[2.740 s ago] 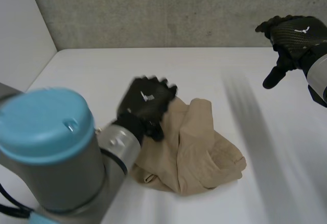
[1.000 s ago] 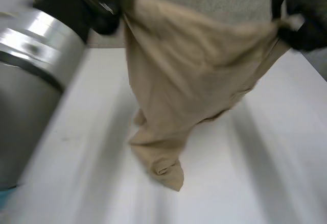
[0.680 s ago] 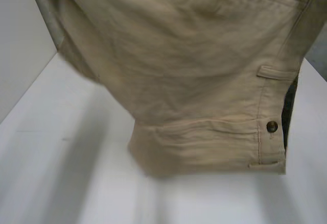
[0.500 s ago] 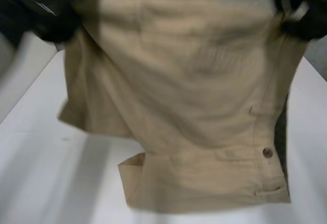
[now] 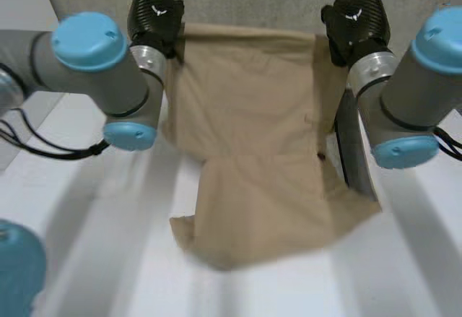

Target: Fold the shorts.

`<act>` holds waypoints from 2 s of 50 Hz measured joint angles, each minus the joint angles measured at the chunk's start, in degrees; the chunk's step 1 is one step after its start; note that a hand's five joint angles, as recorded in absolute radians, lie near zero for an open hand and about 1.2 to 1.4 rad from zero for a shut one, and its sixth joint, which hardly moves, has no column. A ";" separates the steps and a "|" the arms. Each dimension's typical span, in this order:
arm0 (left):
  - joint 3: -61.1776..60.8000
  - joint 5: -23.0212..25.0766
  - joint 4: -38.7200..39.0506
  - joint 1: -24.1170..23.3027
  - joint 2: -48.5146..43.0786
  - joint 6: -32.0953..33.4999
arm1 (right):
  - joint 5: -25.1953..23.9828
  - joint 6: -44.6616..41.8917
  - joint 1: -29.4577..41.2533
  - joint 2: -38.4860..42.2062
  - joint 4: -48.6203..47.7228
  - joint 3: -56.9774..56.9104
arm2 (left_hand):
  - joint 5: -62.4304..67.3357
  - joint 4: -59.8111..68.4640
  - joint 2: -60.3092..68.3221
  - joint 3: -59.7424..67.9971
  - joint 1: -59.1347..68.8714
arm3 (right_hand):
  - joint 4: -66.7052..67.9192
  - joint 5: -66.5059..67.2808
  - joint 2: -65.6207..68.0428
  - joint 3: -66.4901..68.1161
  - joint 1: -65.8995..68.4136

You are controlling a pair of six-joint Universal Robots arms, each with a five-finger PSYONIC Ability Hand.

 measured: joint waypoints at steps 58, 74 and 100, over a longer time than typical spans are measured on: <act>-68.47 -4.10 -15.07 -6.94 36.18 -40.34 | -36.29 -8.73 -22.34 -6.07 14.76 37.26 | -38.91 -42.36 -42.81 -42.34 -38.65 | -32.31 -31.62 -31.22 -31.63 -23.66; -70.03 -4.22 -14.20 -8.55 35.61 -40.71 | -35.74 -11.91 -21.94 -1.16 12.28 34.19 | -39.09 -42.50 -42.93 -42.46 -38.84 | -23.63 -23.37 -22.76 -23.14 -16.43; -65.60 -4.77 -7.84 -9.49 28.05 -40.11 | -35.22 -10.66 -21.37 -1.02 11.00 32.55 | -39.61 -42.73 -42.94 -42.47 -38.85 | -0.26 -0.80 0.13 -0.14 -2.69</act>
